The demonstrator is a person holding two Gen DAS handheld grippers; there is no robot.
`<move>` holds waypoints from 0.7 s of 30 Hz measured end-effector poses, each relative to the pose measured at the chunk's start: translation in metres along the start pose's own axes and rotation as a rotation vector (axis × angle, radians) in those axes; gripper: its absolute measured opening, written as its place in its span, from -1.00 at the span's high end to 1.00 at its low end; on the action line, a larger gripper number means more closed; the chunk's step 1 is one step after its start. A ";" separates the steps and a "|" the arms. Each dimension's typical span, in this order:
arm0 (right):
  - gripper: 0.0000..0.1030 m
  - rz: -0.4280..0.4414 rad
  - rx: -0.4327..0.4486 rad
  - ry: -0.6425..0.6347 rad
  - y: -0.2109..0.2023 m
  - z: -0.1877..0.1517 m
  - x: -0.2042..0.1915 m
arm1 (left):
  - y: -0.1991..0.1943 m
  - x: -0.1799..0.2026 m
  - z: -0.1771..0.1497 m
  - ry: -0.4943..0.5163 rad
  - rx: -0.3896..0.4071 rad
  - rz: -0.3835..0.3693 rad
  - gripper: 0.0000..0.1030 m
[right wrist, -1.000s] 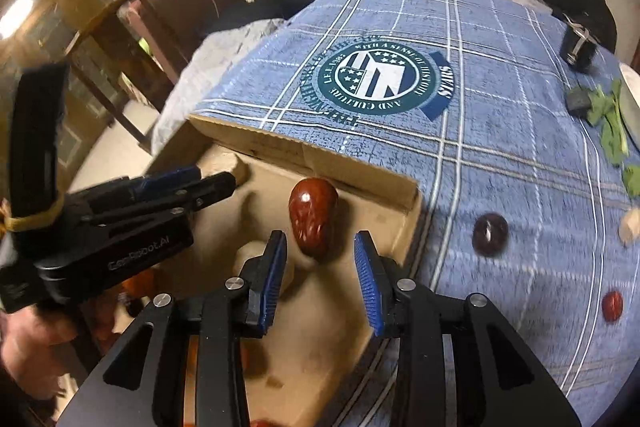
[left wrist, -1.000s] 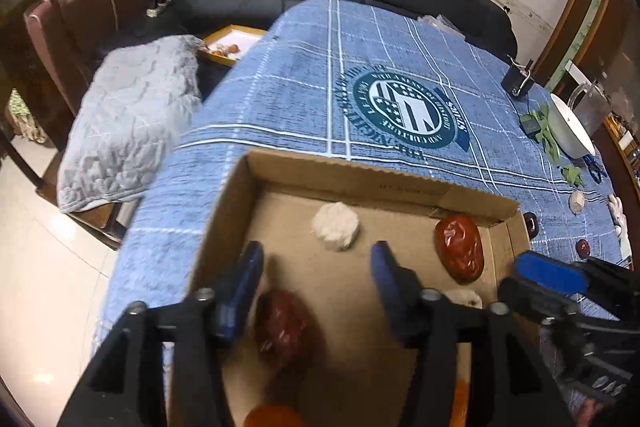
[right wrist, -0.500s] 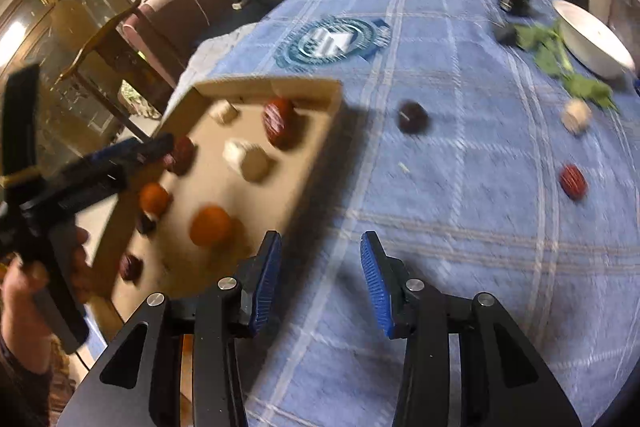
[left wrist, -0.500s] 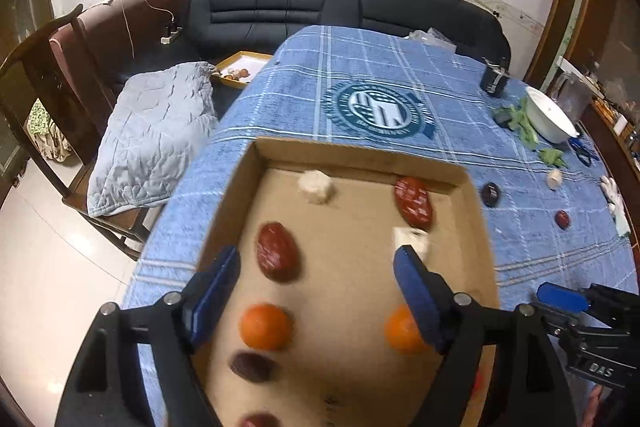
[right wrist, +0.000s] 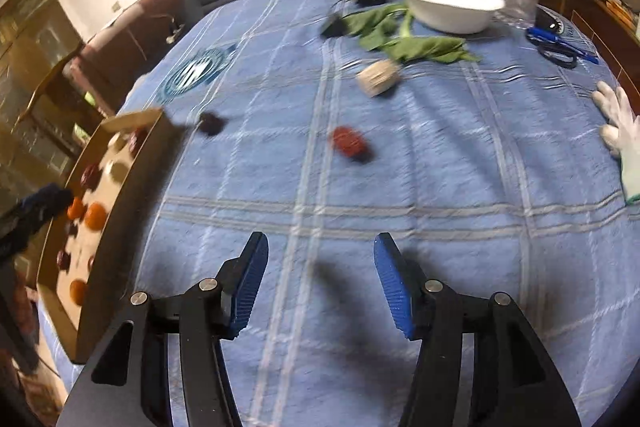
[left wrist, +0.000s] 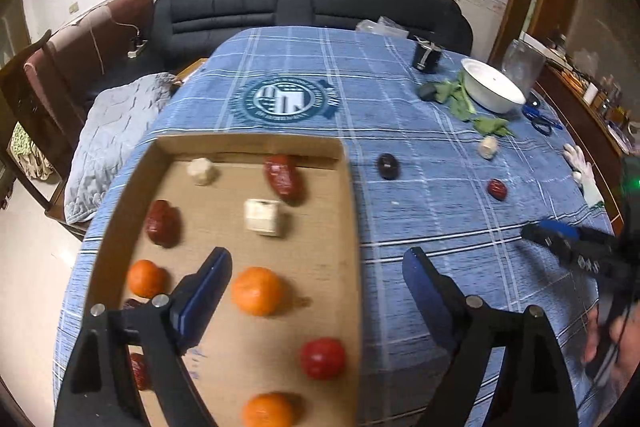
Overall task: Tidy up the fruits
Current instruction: 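Grasp a small red date with the right tool while the left tool grasps a white root chunk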
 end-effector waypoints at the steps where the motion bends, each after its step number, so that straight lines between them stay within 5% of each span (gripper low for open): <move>1: -0.06 -0.001 0.006 -0.008 0.000 0.007 0.006 | 0.000 0.005 0.000 0.004 -0.003 0.004 -0.73; 10: -0.05 0.034 -0.006 -0.143 0.040 0.045 0.014 | 0.000 0.039 0.005 0.029 -0.017 0.032 -0.73; 14: 0.17 0.048 -0.008 -0.177 0.051 0.050 0.018 | 0.004 0.051 0.012 0.037 -0.018 0.043 -0.73; 17: 0.54 0.037 -0.007 -0.216 0.052 0.052 0.017 | 0.010 0.066 0.021 0.045 -0.021 0.042 -0.73; 21: 0.55 0.024 -0.006 -0.284 0.046 0.046 0.016 | 0.024 0.098 0.036 0.080 -0.023 0.023 -0.73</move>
Point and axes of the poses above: each gripper's, at about its wrist camera, not at the fingertips, and y roughly the way its jaws point, x to its right, z to its top, the point moved 6 cm from there along y, roughly the way its jaws point, and after that the axes turned 9 degrees about z, right-handed, at the moved point
